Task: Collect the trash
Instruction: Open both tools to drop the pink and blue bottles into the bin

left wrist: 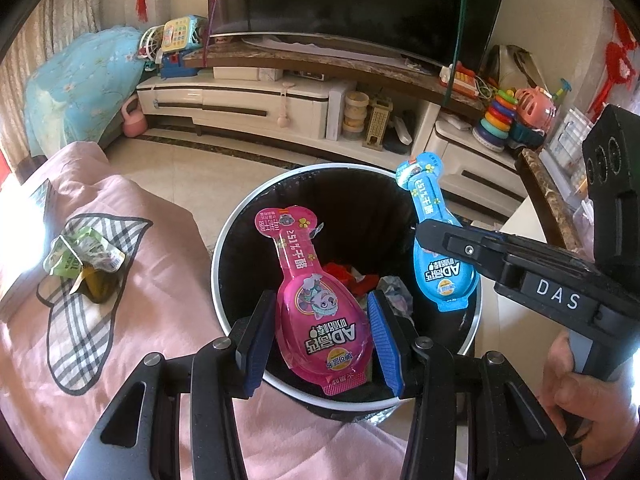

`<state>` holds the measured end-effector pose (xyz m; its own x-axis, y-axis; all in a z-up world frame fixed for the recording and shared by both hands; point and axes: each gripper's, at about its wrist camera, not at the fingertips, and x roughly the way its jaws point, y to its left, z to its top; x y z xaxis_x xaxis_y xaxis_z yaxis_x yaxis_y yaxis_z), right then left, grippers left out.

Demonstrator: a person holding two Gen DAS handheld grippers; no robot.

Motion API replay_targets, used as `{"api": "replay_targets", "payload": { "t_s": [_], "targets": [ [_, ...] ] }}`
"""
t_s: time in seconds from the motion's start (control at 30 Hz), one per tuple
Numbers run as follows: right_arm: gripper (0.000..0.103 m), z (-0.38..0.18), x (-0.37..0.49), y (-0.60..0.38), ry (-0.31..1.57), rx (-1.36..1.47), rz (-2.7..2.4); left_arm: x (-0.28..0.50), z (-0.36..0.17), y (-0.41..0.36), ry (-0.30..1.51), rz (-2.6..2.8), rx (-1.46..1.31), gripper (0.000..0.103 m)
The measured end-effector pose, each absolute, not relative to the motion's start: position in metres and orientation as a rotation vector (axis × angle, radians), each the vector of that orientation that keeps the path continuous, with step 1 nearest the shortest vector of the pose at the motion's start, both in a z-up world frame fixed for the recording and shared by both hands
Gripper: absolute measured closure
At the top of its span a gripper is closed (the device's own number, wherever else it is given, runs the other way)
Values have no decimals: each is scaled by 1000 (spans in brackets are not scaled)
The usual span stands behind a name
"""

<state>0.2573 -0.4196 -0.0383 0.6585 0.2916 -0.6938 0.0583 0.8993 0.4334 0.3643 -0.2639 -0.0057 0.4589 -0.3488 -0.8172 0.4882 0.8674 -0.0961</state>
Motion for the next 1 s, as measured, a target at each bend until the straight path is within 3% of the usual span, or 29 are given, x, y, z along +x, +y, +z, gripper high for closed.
{"api": "replay_targets", "payload": {
  "t_s": [0.7, 1.0],
  "targets": [
    [82, -38, 266, -425, 875, 433, 119, 377, -6, -267, 1005, -523, 140, 53],
    [43, -17, 242, -428, 813, 474, 118, 355, 11, -235, 958, -486, 86, 29]
  ]
}}
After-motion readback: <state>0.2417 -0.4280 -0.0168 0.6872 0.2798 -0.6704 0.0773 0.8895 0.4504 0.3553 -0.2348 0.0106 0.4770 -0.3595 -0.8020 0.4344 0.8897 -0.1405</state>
